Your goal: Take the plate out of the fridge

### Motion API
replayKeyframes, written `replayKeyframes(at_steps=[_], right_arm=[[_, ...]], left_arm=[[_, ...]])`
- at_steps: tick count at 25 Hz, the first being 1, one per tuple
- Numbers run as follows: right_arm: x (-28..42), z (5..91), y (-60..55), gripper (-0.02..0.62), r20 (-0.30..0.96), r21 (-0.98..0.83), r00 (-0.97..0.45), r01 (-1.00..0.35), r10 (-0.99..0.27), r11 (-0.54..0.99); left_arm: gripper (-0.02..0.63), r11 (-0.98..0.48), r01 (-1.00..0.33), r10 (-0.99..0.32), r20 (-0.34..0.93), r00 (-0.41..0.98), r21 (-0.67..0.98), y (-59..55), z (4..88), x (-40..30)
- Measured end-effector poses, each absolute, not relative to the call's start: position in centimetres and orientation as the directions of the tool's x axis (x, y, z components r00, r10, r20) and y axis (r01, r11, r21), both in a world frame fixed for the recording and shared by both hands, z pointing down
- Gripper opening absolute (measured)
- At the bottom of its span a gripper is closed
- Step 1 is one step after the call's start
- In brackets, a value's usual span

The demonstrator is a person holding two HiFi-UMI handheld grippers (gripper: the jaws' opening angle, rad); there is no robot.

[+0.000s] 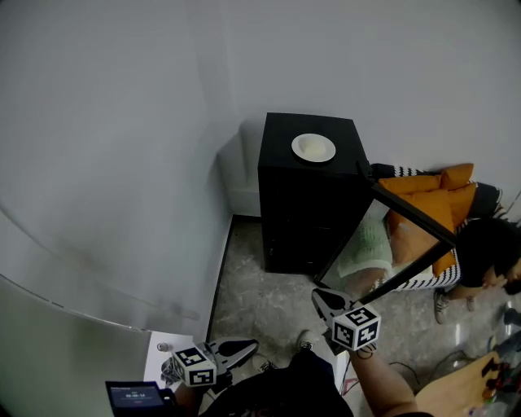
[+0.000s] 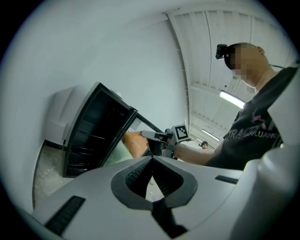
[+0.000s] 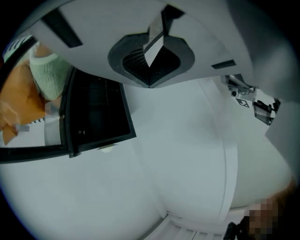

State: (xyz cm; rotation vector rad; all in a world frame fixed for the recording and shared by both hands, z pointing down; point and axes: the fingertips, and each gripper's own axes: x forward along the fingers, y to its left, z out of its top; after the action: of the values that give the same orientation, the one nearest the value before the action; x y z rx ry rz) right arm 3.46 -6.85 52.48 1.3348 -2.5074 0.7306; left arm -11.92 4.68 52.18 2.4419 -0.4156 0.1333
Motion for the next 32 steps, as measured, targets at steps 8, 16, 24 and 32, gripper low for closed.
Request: replayKeyframes(at_steps=[8,16,24,32], right_arm=[[4.4,54.7,2.2,0.008,0.399,-0.457,-0.575,-0.8,-0.714,0.389],[7.3,54.9,8.3,0.008,0.392,-0.493,-0.621,-0.765,-0.678,0.415],[8.6,56.0,13.7,0.008,0.397,-0.462,-0.709,-0.703,-0.583,0.54],[9.0,56.1,16.9,0.008,0.384,-0.456,-0.767,-0.641,-0.514,0.617]], left_arm=[[0.005,-0.763,-0.26,-0.17,0.205,0.964,0.592,6.2,52.6,-7.2],[0.005,-0.755,-0.258,-0.142,0.233,0.962,0.603,10.2,53.4,-1.2],[0.005,-0.725,-0.298,-0.178,0.248,0.952,0.621,15.1,54.4,2.6],[0.005,-0.711,-0.332,-0.211,0.262,0.942,0.619,18.4,55.2,4.5]])
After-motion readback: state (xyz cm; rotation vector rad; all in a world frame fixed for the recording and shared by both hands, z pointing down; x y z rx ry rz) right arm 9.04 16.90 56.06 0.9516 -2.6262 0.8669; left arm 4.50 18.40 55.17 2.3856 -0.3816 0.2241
